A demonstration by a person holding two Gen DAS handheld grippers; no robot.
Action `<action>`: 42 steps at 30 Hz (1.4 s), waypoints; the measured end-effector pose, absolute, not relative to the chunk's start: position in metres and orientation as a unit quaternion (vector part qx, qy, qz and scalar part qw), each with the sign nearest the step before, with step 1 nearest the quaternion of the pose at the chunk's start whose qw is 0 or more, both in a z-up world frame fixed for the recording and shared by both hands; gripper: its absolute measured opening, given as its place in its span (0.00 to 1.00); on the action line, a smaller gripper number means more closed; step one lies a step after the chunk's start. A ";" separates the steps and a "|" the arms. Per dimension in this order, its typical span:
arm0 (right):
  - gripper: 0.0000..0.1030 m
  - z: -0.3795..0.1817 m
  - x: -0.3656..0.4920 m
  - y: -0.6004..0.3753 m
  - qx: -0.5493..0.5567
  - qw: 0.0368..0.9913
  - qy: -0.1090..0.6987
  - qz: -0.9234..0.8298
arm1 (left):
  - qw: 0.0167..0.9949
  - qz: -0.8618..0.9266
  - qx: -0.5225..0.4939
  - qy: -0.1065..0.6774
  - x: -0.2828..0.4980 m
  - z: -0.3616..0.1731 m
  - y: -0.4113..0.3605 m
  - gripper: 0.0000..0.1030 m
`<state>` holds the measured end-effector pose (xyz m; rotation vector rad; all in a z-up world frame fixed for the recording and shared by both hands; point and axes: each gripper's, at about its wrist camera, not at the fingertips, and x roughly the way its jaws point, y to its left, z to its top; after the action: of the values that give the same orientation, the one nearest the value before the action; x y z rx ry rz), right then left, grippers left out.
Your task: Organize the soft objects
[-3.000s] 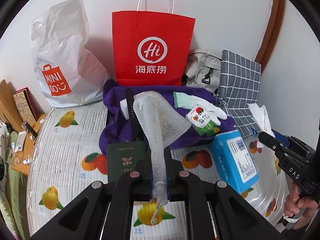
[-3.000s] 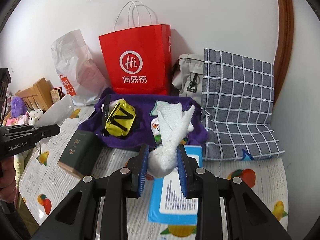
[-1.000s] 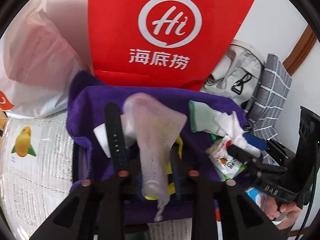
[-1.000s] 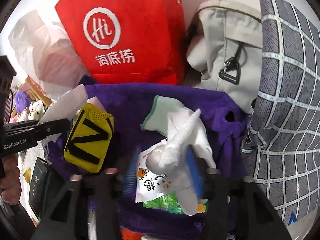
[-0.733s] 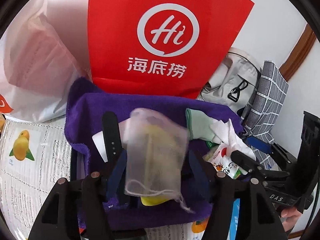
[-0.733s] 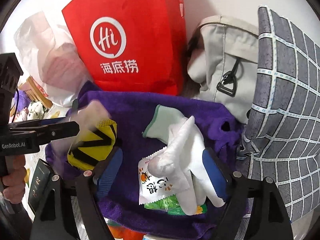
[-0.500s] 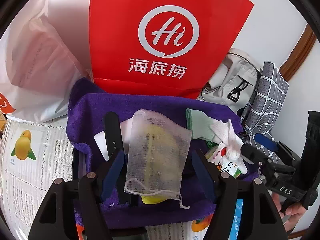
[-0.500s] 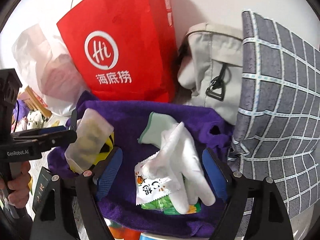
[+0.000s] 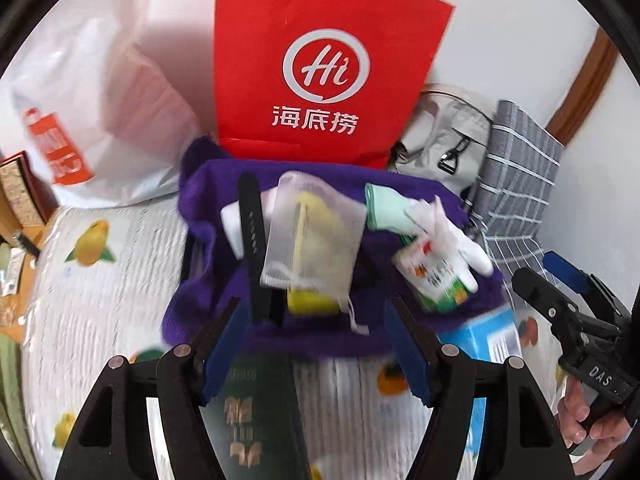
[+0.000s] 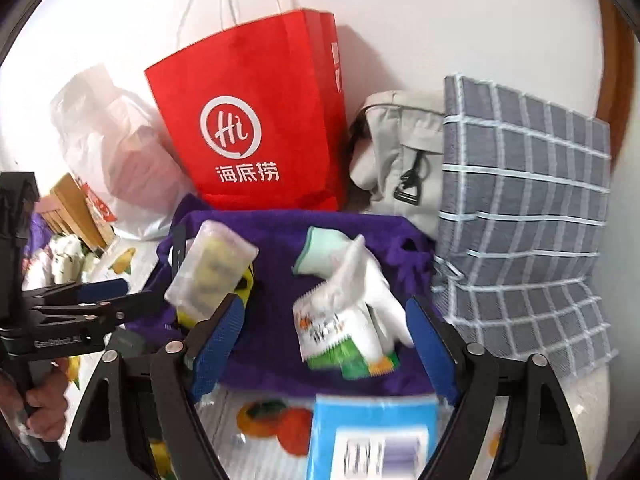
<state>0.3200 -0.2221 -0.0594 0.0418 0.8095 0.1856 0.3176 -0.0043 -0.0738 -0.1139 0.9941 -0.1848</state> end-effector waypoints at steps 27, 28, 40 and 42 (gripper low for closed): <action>1.00 0.000 0.039 -0.234 0.014 0.931 0.364 0.021 | 0.914 -0.031 -0.035 0.402 0.052 -0.002 -0.020 0.91; 1.00 0.000 0.035 -0.233 0.012 0.931 0.363 0.020 | 0.916 -0.024 -0.030 0.400 0.046 -0.001 -0.021 0.91; 1.00 0.003 -0.007 -0.236 0.015 0.938 0.347 0.022 | 0.923 -0.015 -0.017 0.385 0.009 0.001 -0.024 0.91; 1.00 0.002 -0.011 -0.235 0.013 0.938 0.345 0.024 | 0.923 -0.013 -0.015 0.384 0.006 0.000 -0.024 0.91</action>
<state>-0.0109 -0.2349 0.0025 0.0264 0.7047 0.0491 0.0060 -0.0245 0.0001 -0.0298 0.7892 -0.0272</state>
